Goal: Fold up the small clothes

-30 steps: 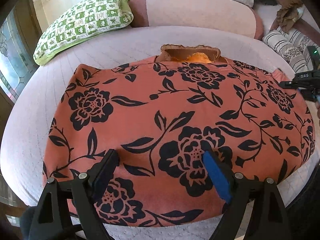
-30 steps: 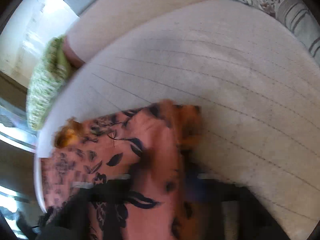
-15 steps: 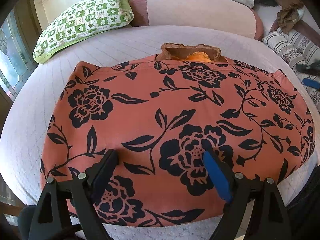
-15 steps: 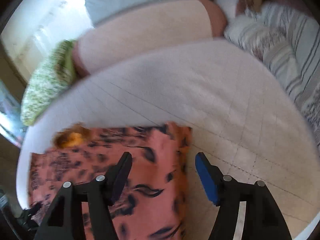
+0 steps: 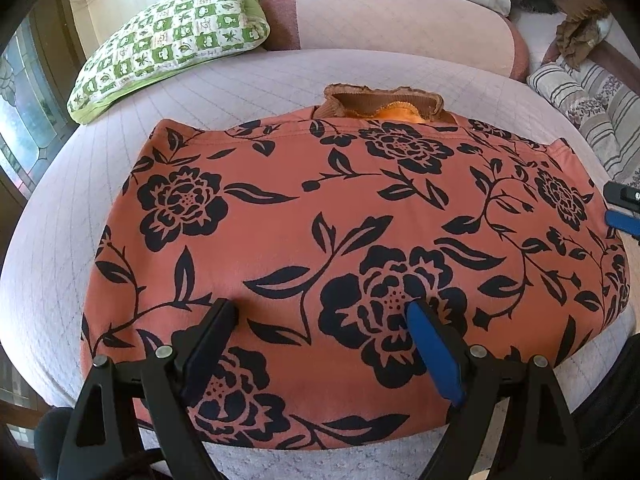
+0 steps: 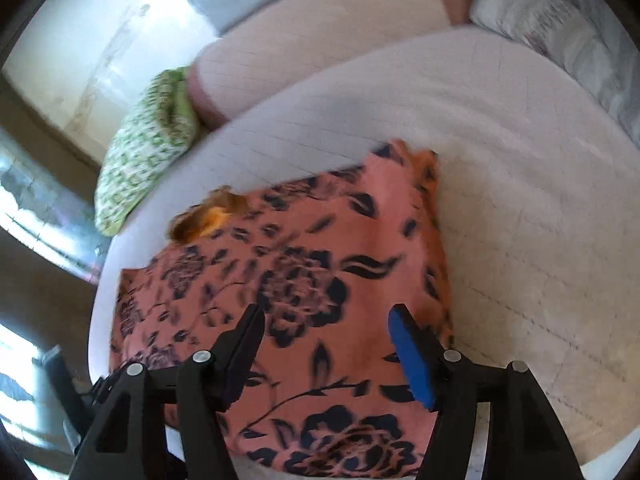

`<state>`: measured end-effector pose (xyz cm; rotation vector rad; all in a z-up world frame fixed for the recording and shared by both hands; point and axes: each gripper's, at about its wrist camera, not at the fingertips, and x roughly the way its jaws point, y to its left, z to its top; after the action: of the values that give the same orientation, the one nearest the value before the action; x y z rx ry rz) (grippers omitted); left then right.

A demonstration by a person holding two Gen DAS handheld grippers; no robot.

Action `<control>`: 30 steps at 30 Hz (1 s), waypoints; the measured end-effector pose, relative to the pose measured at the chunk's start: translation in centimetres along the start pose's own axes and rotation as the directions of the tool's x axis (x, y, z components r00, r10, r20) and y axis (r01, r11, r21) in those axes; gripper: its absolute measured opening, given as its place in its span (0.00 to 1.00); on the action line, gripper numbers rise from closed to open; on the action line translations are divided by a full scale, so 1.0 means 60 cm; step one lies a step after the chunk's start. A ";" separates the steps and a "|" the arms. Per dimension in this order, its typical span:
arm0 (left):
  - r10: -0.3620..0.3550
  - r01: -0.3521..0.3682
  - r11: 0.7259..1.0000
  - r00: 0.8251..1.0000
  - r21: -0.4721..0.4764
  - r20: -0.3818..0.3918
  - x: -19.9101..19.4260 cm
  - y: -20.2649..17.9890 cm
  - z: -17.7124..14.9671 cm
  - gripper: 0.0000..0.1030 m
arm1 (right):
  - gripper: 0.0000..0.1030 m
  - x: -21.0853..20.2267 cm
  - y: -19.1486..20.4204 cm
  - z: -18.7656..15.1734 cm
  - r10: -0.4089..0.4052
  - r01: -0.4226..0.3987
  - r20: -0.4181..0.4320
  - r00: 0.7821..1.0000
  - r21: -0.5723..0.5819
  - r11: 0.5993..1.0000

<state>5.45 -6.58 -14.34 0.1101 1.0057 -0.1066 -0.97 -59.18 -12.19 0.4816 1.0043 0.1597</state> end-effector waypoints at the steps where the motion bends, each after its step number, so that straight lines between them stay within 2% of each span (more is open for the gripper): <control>1: -0.001 0.001 1.000 1.000 0.002 -0.002 0.000 0.000 0.000 0.86 | 0.75 0.004 -0.001 -0.003 0.007 -0.007 -0.007 1.000 -0.005 1.000; 3: -0.006 0.006 1.000 1.000 0.004 -0.007 -0.001 0.001 0.000 0.85 | 0.74 0.033 -0.021 -0.010 -0.031 0.033 -0.066 0.997 0.026 0.999; 5: -0.008 0.008 1.000 1.000 0.004 -0.008 0.000 0.002 0.000 0.85 | 0.74 0.023 -0.028 -0.013 -0.014 0.015 -0.034 0.999 0.046 0.999; 9: -0.003 0.003 1.000 1.000 0.002 -0.007 0.000 0.001 0.000 0.86 | 0.74 0.026 -0.012 -0.010 -0.060 0.060 -0.060 0.996 -0.001 0.998; 18: -0.005 0.005 1.000 1.000 0.005 -0.013 -0.002 0.002 0.001 0.86 | 0.74 0.039 -0.017 -0.011 -0.039 0.040 -0.055 0.998 0.010 0.999; 22: 0.003 -0.003 1.000 1.000 0.002 -0.012 -0.008 0.006 0.001 0.86 | 0.74 0.013 -0.006 -0.010 -0.052 0.055 -0.049 0.997 0.053 0.997; 24: 0.000 0.000 1.000 1.000 -0.011 -0.012 -0.009 0.009 -0.001 0.86 | 0.76 -0.014 0.019 -0.015 0.006 -0.006 -0.012 1.000 0.008 1.000; 26: -0.002 0.001 1.000 1.000 -0.013 -0.019 -0.006 0.008 -0.001 0.86 | 0.85 -0.020 0.026 -0.030 0.036 -0.036 -0.004 0.999 0.000 0.999; 27: 0.001 -0.001 1.000 1.000 -0.008 -0.020 -0.007 0.007 -0.001 0.86 | 0.86 -0.005 0.016 -0.040 0.041 -0.041 -0.031 0.999 0.018 0.999; 28: 0.003 -0.003 1.000 1.000 -0.001 -0.024 -0.010 0.006 -0.001 0.86 | 0.82 0.022 -0.006 -0.051 0.044 -0.041 -0.086 0.995 0.043 0.998; 29: 0.000 0.000 1.000 1.000 0.007 -0.020 -0.016 0.006 0.000 0.85 | 0.79 0.030 -0.020 -0.056 0.072 -0.065 -0.094 0.993 0.074 0.995; 30: 0.003 -0.003 1.000 1.000 0.011 -0.006 -0.023 0.007 -0.001 0.85 | 0.81 0.008 -0.021 -0.056 0.076 -0.070 -0.050 0.996 0.108 0.992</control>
<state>4.73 -6.10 -13.15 0.1214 1.0110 -0.1093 -3.64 -59.07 -14.64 0.6142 1.0518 0.1866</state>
